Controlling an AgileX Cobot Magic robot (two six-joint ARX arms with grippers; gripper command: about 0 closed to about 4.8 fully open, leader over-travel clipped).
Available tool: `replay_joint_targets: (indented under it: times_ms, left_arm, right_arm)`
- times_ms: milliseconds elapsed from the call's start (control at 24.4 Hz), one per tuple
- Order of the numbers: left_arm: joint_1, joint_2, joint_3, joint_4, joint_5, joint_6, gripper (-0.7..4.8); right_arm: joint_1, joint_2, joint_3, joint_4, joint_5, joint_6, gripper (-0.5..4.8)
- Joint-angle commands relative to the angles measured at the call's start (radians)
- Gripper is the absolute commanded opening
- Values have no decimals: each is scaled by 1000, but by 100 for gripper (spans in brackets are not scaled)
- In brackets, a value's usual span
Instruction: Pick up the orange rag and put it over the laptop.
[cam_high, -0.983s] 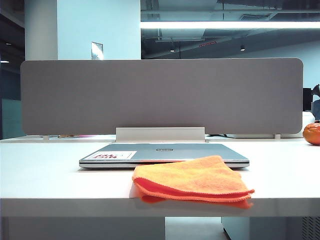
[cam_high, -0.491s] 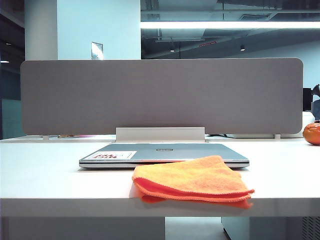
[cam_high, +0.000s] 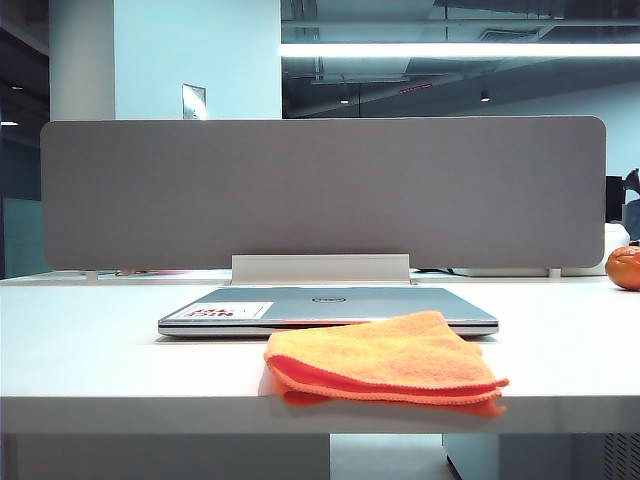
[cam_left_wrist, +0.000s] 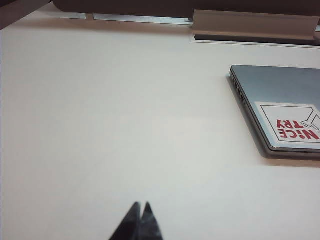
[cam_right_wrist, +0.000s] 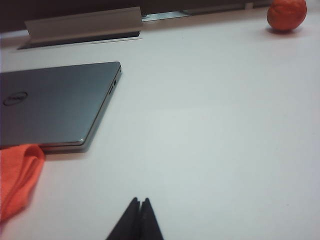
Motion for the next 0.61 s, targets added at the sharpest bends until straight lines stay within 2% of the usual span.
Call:
replay_joint_targets:
  times_ms: [41, 368, 614]
  left_arm:
    - [3, 1, 0, -10, -3, 4, -6]
    - [3, 1, 0, -10, -3, 4, -6]
    - [3, 1, 0, -10, -3, 0, -6]
  right_arm:
    - [2, -1, -4, 16, -79, 53, -5]
    - [2, -1, -4, 42, -312, 73, -5]
    - [2, -1, -4, 49, -379, 190, -5]
